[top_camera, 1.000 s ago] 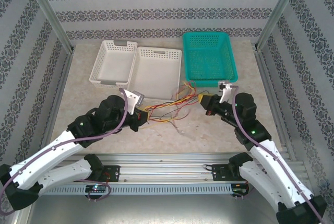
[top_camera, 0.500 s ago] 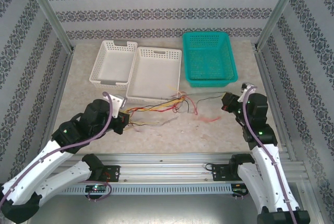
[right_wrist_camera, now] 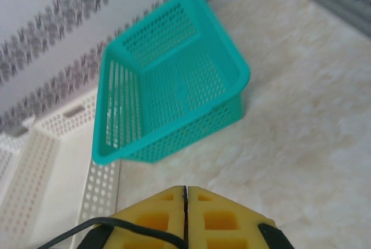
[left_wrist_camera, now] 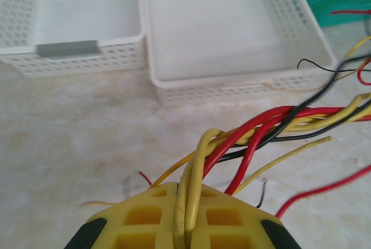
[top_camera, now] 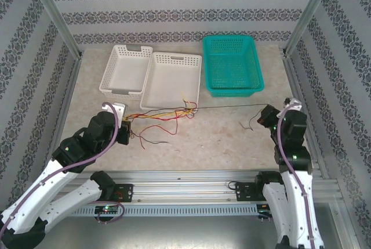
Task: Untangle the cables
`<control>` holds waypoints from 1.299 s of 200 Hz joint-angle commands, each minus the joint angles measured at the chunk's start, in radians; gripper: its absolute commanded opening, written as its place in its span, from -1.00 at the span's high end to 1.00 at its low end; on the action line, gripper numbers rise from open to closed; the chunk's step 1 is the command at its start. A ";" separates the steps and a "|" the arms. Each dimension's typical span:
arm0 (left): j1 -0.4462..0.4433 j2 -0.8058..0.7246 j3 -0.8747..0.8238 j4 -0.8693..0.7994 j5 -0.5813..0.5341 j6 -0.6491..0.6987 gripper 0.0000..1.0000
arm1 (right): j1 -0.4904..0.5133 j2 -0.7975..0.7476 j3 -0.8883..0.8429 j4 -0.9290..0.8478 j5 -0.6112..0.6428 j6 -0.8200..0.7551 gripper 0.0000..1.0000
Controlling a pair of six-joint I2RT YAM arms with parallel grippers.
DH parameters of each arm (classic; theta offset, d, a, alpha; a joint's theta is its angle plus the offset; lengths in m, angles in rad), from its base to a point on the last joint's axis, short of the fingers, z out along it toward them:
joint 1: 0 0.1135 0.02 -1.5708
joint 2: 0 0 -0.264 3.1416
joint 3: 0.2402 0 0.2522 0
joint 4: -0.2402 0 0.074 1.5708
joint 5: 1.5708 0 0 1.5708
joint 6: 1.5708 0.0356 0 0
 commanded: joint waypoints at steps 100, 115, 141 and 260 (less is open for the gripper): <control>0.038 -0.001 0.090 -0.046 -0.450 0.101 1.00 | -0.036 -0.131 0.128 -0.140 0.343 0.069 1.00; 0.038 0.007 0.097 -0.056 -0.450 0.102 1.00 | -0.038 -0.126 0.138 -0.148 0.333 0.079 1.00; 0.038 0.008 0.094 -0.063 -0.505 0.097 1.00 | -0.040 -0.122 0.171 -0.174 0.341 0.082 1.00; 0.041 -0.022 0.076 0.005 -0.502 0.157 1.00 | -0.043 0.008 0.314 -0.230 0.153 0.082 1.00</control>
